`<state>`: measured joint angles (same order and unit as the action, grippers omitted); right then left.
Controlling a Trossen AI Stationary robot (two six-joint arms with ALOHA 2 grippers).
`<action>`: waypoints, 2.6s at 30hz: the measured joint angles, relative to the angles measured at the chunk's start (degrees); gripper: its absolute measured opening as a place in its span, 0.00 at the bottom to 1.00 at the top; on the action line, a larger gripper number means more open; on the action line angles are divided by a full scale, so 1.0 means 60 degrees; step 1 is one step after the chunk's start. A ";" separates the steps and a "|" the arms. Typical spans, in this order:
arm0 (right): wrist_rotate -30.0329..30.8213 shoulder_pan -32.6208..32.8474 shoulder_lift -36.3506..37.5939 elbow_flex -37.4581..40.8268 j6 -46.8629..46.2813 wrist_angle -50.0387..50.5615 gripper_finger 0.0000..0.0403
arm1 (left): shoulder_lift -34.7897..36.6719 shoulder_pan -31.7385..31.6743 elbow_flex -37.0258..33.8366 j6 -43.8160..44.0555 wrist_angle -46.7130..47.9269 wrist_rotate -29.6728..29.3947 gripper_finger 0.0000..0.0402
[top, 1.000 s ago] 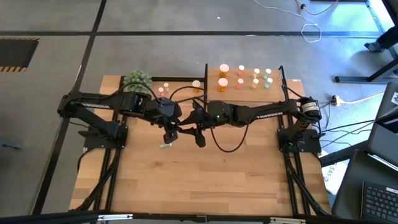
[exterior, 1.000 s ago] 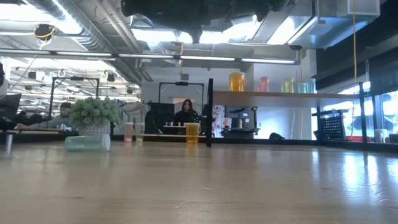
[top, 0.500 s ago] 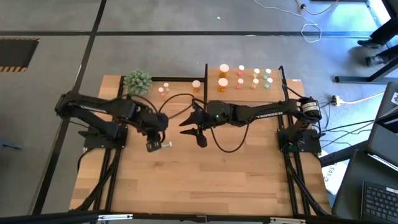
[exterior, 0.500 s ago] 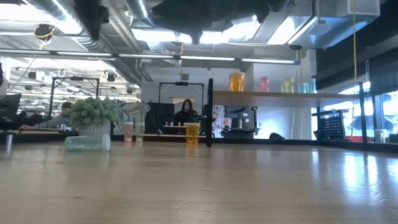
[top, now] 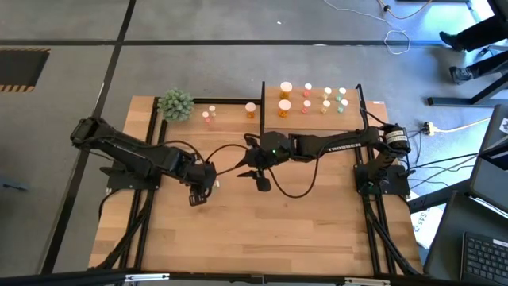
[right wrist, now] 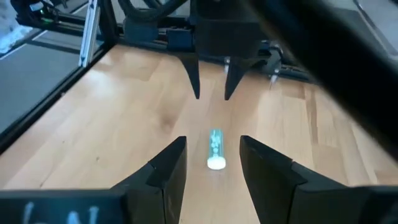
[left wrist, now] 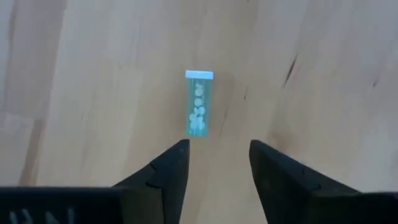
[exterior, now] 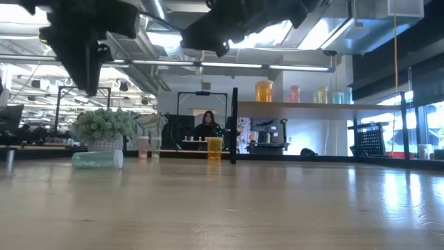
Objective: Pick and place medicine bottles onto shelf by color
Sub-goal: Put the blue pill bottle on the shelf aligned with the other blue pill bottles
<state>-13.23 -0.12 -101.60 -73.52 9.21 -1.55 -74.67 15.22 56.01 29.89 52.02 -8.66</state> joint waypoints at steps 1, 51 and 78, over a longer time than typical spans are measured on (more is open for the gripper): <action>0.0000 0.0006 0.0000 0.0000 -0.0004 0.0057 0.38 | 0.0000 0.0024 -0.0152 0.0000 -0.0157 -0.0030 0.41; 0.0756 0.0098 -0.0002 0.0004 -0.0490 0.1990 0.38 | 0.0849 0.0538 0.1007 0.1751 0.2640 -0.1433 0.40; -0.0069 0.0111 -0.0004 0.0004 -0.1708 0.1815 0.38 | 0.0838 0.0849 -0.0282 0.1954 0.0995 -0.1250 0.40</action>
<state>-13.65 0.55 -101.62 -73.49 -1.04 9.34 -69.64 20.32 54.32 41.62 57.99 -16.16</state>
